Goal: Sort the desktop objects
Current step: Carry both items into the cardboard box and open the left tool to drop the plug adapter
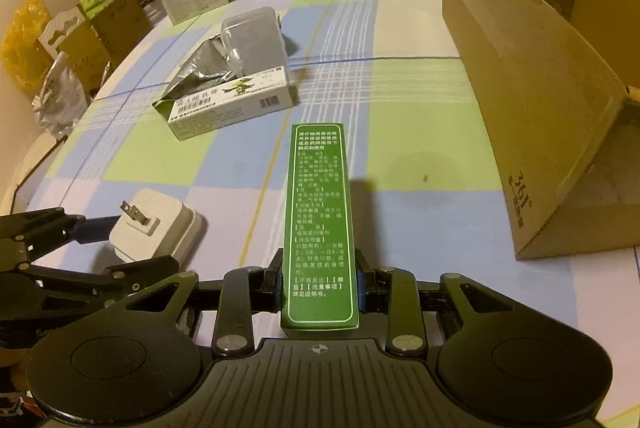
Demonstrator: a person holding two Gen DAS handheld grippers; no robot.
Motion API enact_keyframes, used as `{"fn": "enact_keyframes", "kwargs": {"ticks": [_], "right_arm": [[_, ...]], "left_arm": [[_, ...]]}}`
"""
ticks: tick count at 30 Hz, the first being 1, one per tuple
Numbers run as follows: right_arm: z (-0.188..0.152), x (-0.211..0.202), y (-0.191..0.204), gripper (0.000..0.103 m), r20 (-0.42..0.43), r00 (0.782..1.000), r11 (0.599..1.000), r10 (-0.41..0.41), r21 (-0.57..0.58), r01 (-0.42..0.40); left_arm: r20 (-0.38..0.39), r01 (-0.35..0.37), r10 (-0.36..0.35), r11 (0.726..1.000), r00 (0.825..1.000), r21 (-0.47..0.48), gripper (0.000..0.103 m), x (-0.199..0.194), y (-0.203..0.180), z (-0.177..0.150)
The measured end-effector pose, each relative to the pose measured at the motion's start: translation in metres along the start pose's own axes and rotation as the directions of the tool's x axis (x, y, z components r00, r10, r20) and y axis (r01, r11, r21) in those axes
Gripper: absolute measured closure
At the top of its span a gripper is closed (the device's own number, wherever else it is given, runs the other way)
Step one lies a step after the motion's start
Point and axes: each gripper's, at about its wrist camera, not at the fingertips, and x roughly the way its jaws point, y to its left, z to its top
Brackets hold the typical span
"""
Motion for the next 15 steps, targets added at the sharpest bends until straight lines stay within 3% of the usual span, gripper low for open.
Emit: {"fn": "enact_keyframes", "kwargs": {"ticks": [5,9,15], "right_arm": [[0.001,0.004,0.002,0.074,0.009,1.000,1.000,-0.009,-0.008,0.009],[0.001,0.008,0.006,0.059,0.019,0.999,0.999,-0.036,-0.039,0.037],[0.004,0.014,0.014,0.058,0.055,0.995,0.989,-0.087,-0.114,0.093]], "left_arm": [[0.022,-0.012,0.012,0.999,1.000,-0.035,0.042,0.004,0.005,0.002],[0.036,-0.019,0.021,0.998,0.999,-0.067,0.041,0.008,0.006,0.005],[0.013,-0.028,0.029,0.997,0.999,-0.068,0.040,0.018,0.003,0.009]]}}
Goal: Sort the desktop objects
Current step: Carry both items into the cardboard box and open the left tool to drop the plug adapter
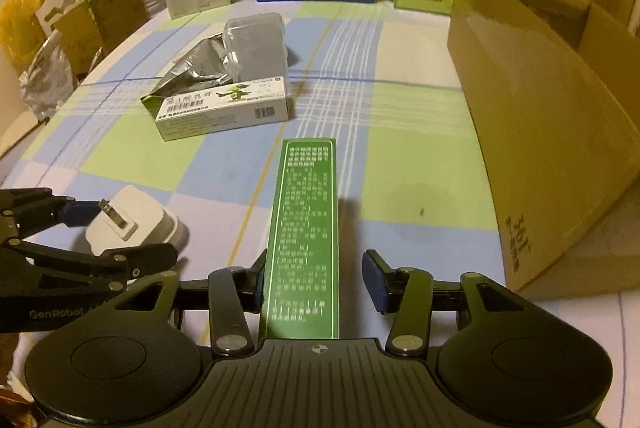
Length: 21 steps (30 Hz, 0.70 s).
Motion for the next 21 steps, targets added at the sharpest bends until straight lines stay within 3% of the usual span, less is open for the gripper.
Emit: {"fn": "enact_keyframes", "kwargs": {"ticks": [21], "right_arm": [[0.002,0.015,0.014,0.060,-0.015,0.999,0.997,-0.031,-0.075,0.030]], "left_arm": [[-0.010,-0.053,0.054,0.997,0.998,0.060,0.042,-0.001,-0.009,-0.005]]}}
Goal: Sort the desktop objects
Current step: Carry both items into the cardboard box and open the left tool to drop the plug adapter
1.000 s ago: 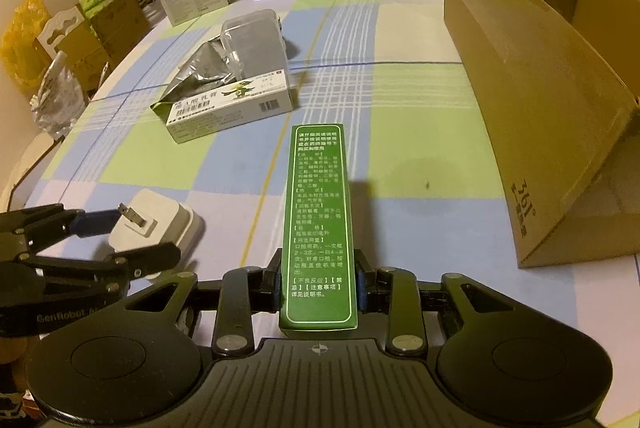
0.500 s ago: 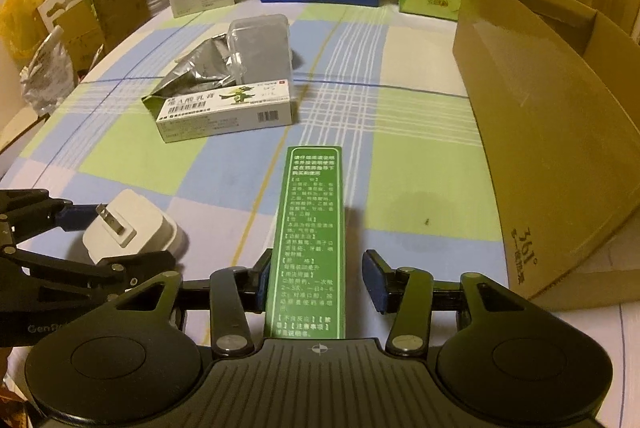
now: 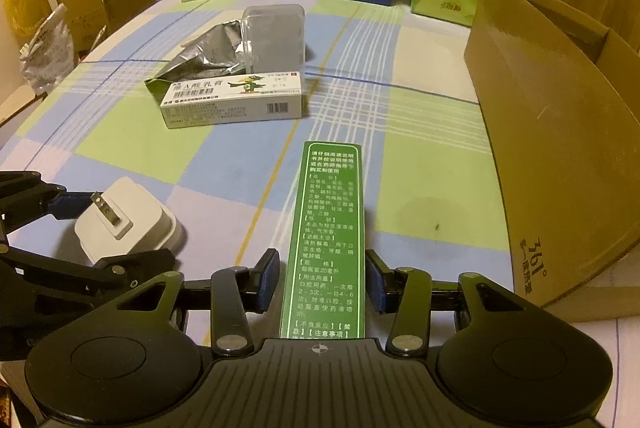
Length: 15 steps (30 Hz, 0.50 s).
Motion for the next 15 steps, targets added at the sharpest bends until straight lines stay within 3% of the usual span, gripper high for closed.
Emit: {"fn": "enact_keyframes", "kwargs": {"ticks": [2,6,15], "right_arm": [[0.000,0.001,0.001,0.062,-0.002,1.000,1.000,-0.001,-0.002,0.001],[0.001,0.001,0.003,0.075,0.000,1.000,1.000,-0.012,-0.014,0.012],[0.003,-0.014,0.002,0.076,0.068,0.997,0.999,-0.042,-0.005,0.043]], "left_arm": [[0.003,-0.008,0.008,1.000,1.000,0.006,0.042,0.000,-0.002,-0.001],[-0.001,-0.008,0.008,1.000,1.000,0.005,0.042,0.001,-0.001,0.000],[0.013,-0.035,0.034,0.998,0.999,0.048,0.043,-0.004,-0.010,-0.001]]}}
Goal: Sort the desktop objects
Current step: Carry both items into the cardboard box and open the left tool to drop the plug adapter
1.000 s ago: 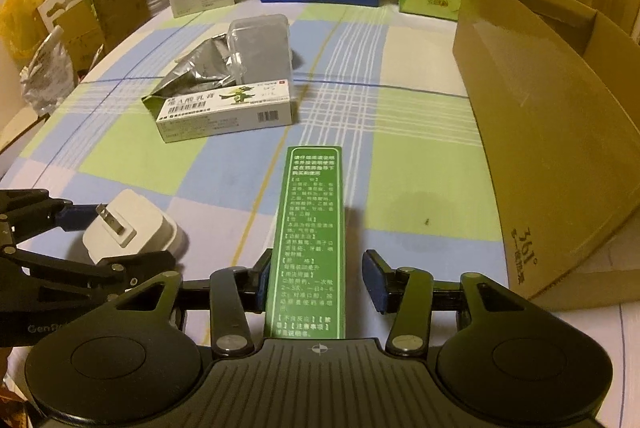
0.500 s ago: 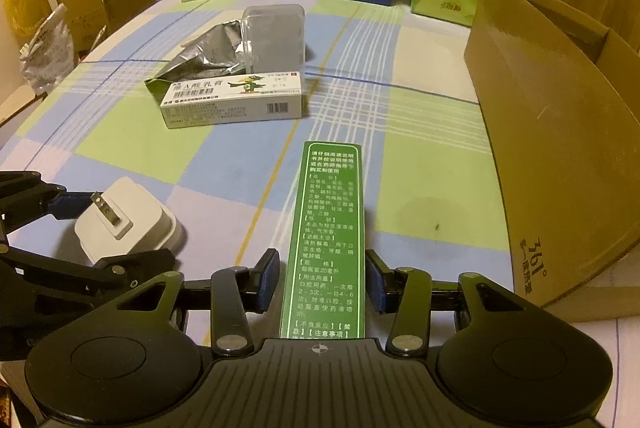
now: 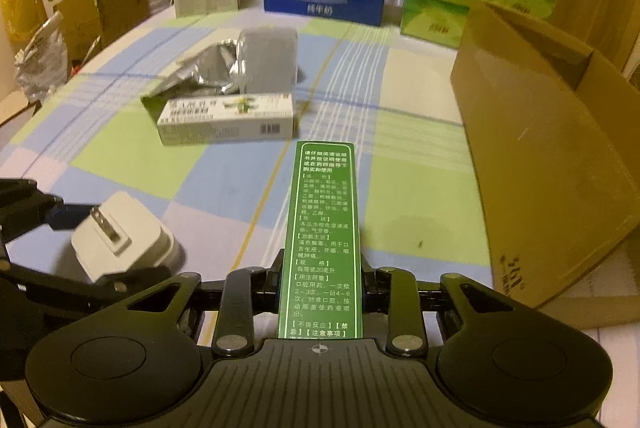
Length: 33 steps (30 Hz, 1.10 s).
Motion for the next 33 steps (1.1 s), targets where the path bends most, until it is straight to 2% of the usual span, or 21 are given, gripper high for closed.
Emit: {"fn": "enact_keyframes", "kwargs": {"ticks": [9,15,20,26,33], "right_arm": [[-0.003,-0.030,-0.011,0.076,0.058,0.998,0.999,-0.005,0.044,0.003],[0.001,-0.071,-0.020,0.076,0.125,0.992,0.998,-0.002,0.065,-0.006],[0.018,-0.112,-0.038,0.076,0.193,0.981,0.998,-0.014,0.070,0.000],[0.042,-0.159,-0.087,0.076,0.273,0.957,0.993,-0.095,0.086,0.074],[0.048,-0.169,-0.163,0.076,0.248,0.950,0.979,-0.189,0.129,0.161]], "left_arm": [[0.038,0.016,-0.015,1.000,0.999,-0.014,0.043,-0.021,-0.010,0.006],[0.091,0.013,-0.009,0.999,0.996,-0.038,0.043,-0.048,-0.021,0.017],[0.143,0.016,-0.008,0.998,0.990,-0.055,0.043,-0.076,-0.030,0.036],[0.220,0.051,-0.048,0.999,0.974,-0.006,0.043,-0.103,-0.059,0.077],[0.271,0.122,-0.138,0.990,0.953,0.077,0.043,-0.108,-0.118,0.135]]}}
